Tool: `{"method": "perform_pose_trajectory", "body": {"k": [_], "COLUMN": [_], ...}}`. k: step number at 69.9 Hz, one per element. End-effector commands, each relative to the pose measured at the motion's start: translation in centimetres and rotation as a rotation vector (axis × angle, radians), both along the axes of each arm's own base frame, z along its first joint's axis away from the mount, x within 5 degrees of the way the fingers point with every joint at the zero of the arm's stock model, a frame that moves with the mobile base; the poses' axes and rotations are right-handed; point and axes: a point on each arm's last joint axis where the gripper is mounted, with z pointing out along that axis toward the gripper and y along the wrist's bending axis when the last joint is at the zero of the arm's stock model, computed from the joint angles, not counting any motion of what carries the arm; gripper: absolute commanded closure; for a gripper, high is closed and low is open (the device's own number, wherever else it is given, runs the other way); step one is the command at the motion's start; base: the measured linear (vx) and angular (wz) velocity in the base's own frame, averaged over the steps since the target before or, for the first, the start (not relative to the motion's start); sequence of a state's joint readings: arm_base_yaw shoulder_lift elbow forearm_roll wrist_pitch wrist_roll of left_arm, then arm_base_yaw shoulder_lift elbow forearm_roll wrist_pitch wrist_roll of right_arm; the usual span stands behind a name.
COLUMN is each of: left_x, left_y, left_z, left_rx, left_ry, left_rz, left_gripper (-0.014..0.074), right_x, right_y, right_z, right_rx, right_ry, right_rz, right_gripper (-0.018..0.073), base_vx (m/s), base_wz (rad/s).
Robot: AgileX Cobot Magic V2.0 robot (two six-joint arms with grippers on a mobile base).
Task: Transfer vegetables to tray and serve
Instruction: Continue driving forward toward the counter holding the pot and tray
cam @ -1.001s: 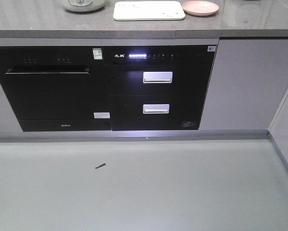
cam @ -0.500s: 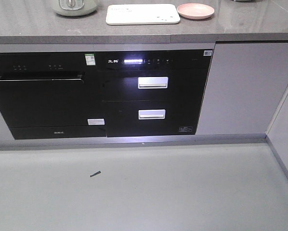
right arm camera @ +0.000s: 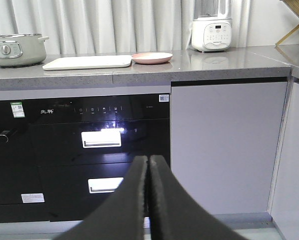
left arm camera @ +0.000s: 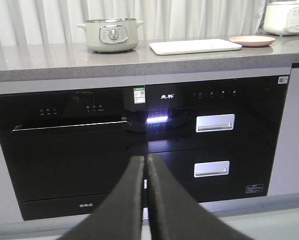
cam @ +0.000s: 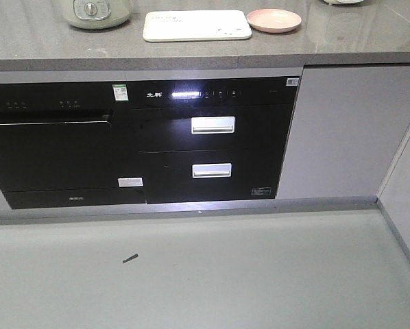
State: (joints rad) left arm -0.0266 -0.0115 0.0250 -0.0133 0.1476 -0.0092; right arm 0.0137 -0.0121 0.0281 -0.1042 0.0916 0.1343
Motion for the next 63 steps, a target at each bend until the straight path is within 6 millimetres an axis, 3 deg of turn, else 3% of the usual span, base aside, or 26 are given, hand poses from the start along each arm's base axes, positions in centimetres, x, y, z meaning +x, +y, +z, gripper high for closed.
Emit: {"method": "perform_pose_trajectory", "body": {"k": [1,63], "left_x": [0.03,0.03], "left_y": [0.01,0.01], "left_z": [-0.14,-0.14], "left_rx": [-0.013,-0.013], "left_ry": [-0.066,-0.066], "left_rz": [0.003,0.003], "left_gripper": [0.0602,0.0602], "right_x": [0.00,0.00], "right_y": [0.04,0.04], "right_z": [0.21,0.21], "right_rx": [-0.004,-0.004], "right_ry": [-0.068,-0.068], "right_rz": [0.003,0.003], "right_gripper": [0.0562,0.0562], "base_vx": [0.09,0.09], "base_wz": [-0.01,0.00]}}
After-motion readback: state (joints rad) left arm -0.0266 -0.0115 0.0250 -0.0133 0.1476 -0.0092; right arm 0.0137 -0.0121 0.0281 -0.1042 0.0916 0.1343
